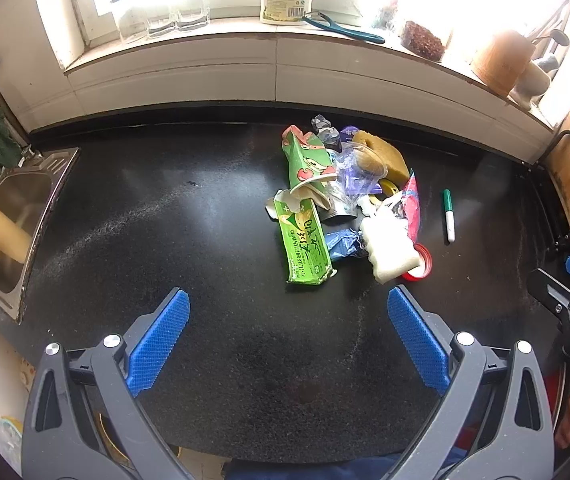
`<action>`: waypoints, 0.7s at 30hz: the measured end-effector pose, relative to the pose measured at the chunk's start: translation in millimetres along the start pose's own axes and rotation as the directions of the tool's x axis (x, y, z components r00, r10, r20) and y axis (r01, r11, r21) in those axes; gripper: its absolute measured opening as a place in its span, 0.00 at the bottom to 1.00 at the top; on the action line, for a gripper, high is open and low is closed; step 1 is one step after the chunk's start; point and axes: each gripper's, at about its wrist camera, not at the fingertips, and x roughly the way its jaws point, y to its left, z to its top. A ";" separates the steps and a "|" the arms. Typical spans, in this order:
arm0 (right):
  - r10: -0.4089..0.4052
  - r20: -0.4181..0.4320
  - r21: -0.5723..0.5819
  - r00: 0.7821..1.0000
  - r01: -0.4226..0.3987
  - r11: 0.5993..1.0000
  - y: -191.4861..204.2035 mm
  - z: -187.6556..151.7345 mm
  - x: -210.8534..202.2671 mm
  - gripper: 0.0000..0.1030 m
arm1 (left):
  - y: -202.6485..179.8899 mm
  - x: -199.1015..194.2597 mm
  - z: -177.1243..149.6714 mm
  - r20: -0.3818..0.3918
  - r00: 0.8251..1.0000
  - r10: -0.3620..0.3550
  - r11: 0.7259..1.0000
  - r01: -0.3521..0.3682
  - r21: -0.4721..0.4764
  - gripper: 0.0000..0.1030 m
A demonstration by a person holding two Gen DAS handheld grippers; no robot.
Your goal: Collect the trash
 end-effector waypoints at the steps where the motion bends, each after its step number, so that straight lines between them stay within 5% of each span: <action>1: 0.000 0.000 -0.001 1.000 0.000 1.000 0.4 0.3 0.6 0.95 | 0.1 0.0 -0.1 0.000 1.000 0.001 1.000 -0.001 0.000 0.94; 21: -0.002 -0.001 -0.003 1.000 0.002 1.000 2.5 1.2 2.3 0.95 | 3.9 1.0 2.5 -0.007 1.000 0.008 1.000 -0.008 0.001 0.94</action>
